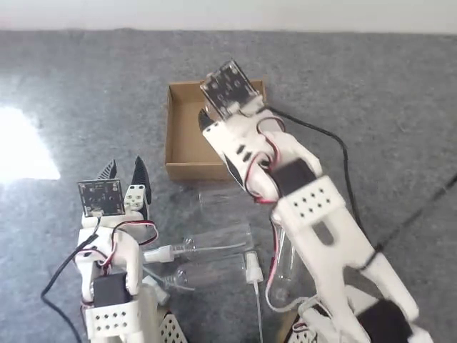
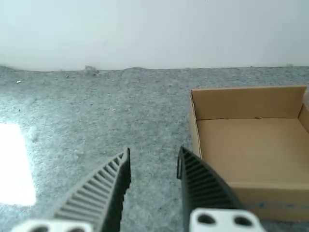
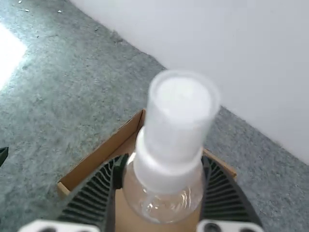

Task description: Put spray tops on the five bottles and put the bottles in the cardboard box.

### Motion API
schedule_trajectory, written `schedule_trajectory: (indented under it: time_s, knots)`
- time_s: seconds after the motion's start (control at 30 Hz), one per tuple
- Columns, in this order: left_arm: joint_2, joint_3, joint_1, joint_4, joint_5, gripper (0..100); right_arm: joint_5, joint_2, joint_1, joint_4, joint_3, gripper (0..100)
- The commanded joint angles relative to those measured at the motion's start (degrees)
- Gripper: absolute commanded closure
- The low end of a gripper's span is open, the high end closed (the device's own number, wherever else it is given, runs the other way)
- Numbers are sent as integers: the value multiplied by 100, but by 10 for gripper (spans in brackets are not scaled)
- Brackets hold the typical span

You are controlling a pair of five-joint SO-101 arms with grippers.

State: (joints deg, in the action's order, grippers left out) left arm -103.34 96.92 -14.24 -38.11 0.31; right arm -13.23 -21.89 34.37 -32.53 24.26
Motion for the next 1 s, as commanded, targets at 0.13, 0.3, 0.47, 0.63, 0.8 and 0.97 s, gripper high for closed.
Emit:
schedule_trajectory:
  time_s: [0.13,0.3,0.47,0.63,0.8,0.97]
  knots:
    - [-88,-40,-9,79,-44,848,70,848,-48,145,-1222,887]
    - [-88,-40,-9,79,-44,848,70,1543,-48,145,-1837,887]
    - [-88,-40,-18,79,-44,848,70,2185,-40,145,-2365,887]
    - [-88,-40,-18,79,-44,848,70,2651,-40,145,-2787,887]
    - [-88,-40,-9,79,-44,848,79,2967,-31,145,-3068,887]
    - [-88,-40,-9,79,-44,848,185,3354,-22,145,-3420,887]
